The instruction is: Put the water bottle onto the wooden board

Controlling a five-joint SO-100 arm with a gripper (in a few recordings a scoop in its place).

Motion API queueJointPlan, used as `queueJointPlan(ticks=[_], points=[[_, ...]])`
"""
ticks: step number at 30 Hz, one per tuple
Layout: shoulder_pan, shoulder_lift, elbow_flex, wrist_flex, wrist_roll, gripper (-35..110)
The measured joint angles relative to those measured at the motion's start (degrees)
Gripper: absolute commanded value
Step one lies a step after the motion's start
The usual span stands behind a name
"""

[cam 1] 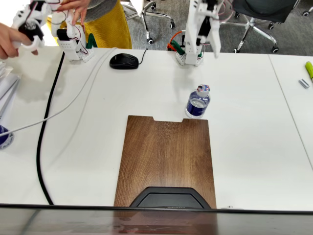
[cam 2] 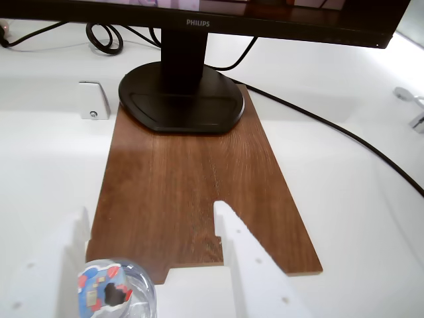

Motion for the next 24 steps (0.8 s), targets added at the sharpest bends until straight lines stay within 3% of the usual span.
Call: queueJointPlan(ticks=[8,15,24], points=[[-2.99,-10.28,17.05,-38.5,-4.92,25],[-9.93,-6.42,19.16,-42.63,-1.32,25],[-10.28,-5.89,23.29,-46.41,-2.11,25]])
